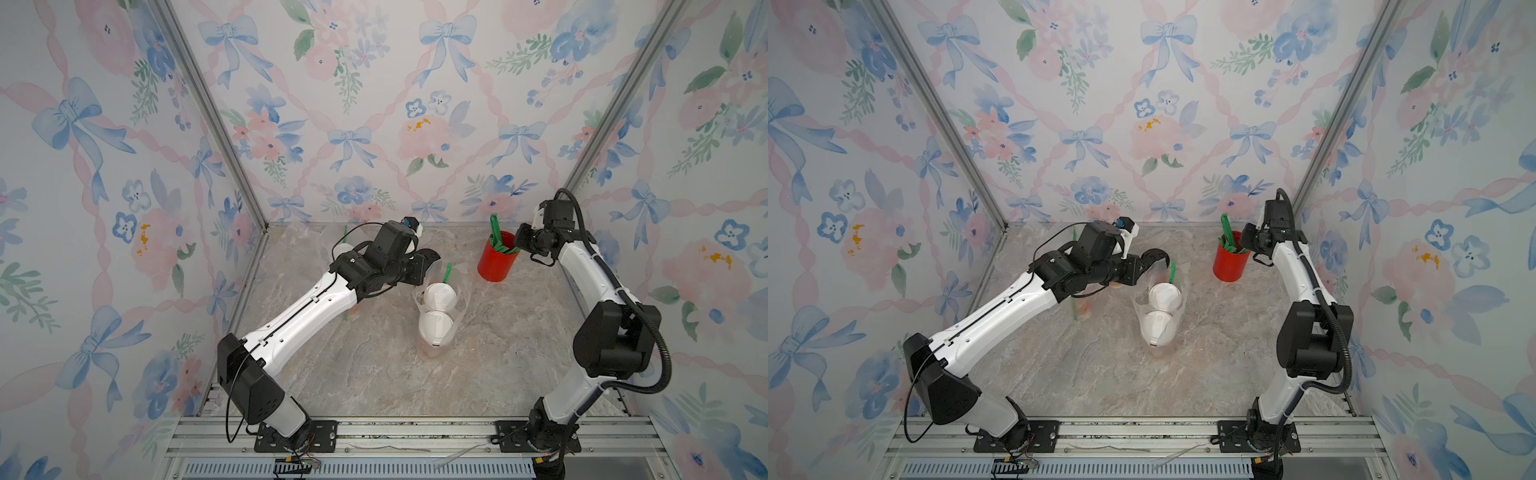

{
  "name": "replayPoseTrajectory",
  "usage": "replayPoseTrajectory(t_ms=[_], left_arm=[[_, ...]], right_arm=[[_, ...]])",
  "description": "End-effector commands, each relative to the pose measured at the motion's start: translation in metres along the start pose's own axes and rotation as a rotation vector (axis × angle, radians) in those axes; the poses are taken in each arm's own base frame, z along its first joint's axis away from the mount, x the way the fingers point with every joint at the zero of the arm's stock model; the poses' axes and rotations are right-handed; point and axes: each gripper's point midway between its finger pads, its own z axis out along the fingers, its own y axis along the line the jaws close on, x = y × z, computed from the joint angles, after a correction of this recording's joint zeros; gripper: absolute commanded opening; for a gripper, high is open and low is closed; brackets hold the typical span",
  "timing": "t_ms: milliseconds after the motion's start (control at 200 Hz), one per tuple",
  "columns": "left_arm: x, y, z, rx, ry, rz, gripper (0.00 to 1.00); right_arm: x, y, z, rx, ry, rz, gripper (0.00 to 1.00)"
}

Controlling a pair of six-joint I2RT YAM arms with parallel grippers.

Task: Pack milk tea into plastic carrier bags
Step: Pick up the straw from the container.

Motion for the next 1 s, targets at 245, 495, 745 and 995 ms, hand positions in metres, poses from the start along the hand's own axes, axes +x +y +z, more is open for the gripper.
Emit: replayPoseTrajectory(t_ms=[245, 495, 745, 995], left_arm=[[-0.008, -0.003, -0.021, 0.025, -0.043, -0.017, 0.23], [-0.003, 0.000, -0.028, 0.020, -0.048, -0.014, 0.25], [0.009, -0.005, -0.033, 0.059, -0.020, -0.016, 0.30], [0.023, -0.015, -0.039, 0.086, 0.002, -0.027, 0.41]], right_arm=[[-0.028, 0.021, -0.041, 0.037, -0.107, -0.078, 0.09], [-0.048, 0.039, -0.116, 0.043, -0.219, -0.111, 0.07], [-0.048, 0.055, -0.187, 0.044, -0.305, -0.162, 0.06], [-0.028, 0.085, -0.260, -0.052, -0.354, -0.218, 0.05]])
